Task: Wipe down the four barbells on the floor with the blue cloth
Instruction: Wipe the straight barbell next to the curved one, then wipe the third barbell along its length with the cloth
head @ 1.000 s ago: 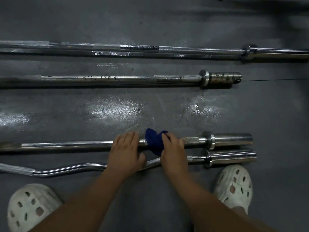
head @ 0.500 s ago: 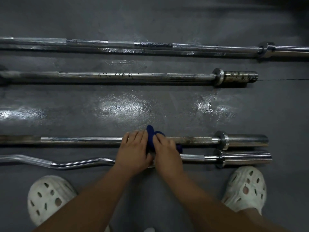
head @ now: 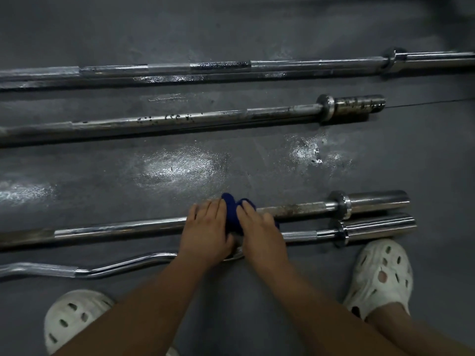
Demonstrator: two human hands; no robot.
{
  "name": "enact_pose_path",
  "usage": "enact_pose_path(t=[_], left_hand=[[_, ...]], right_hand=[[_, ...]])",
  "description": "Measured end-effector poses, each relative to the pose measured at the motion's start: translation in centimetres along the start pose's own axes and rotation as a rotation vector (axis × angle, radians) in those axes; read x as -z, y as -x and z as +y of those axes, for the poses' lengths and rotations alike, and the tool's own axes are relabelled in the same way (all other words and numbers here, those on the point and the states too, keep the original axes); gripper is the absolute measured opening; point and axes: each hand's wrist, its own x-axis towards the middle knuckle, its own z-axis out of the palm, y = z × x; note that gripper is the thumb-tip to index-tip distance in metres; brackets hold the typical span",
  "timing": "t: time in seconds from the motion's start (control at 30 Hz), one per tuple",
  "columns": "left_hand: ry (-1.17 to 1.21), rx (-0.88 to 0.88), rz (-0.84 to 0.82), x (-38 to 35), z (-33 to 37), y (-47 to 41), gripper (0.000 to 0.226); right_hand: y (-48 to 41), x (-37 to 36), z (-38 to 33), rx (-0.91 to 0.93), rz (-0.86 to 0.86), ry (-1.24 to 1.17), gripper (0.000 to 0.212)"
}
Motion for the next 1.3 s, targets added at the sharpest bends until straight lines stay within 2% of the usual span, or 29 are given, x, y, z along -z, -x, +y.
enact_pose_path(t=[0.07, 0.17, 0.23, 0.3, 0.37, 0.47, 0.57, 0.77, 1.03, 1.3], left_hand=[[-0.001, -0.002, -0.034, 0.3, -0.2, 0.0, 0.082], [0.0, -0.016, -0.091, 0.8, -0.2, -0.1, 0.078], [-0.002, -0.022, -0.1, 1.2, -0.2, -0.2, 0.076], [-0.016, -0.03, -0.12, 1.6, -0.1, 0.0, 0.083], [-0.036, -0.044, -0.162, 1.9, 0.1, 0.2, 0.087], [-0.021, -0.043, -0.147, 2.4, 0.2, 0.5, 0.085], [-0.025, -0.054, -0.097, 3.8, 0.0, 0.8, 0.08], [-0.048, -0.022, 0.012, 8.9, -1.3, 1.4, 0.081], [-0.12, 0.104, 0.145, 16.9, -5.1, 4.9, 0.083], [-0.15, 0.203, 0.171, 20.7, -8.2, 10.2, 0.083]], right_hand=[[-0.2, 0.3, 1.8, -0.087, 0.038, -0.011, 0.062], [0.3, 0.5, 2.9, -0.323, 0.129, -0.085, 0.063], [0.7, 0.4, 1.7, -0.271, 0.158, -0.112, 0.062], [0.4, 0.3, 0.8, -0.105, 0.108, -0.135, 0.057], [-0.6, 1.1, 1.0, -0.105, 0.074, -0.315, 0.051], [-1.4, 3.9, 2.1, -0.353, 0.186, -0.682, 0.037], [-0.9, 5.9, 2.2, -0.444, 0.254, -0.787, 0.03], [0.8, 9.2, -1.3, -0.382, 0.279, -0.847, 0.034], [1.7, 17.4, -8.2, -0.152, 0.37, -0.831, 0.032], [2.3, 17.7, -13.9, -0.014, 0.339, -0.861, 0.032]])
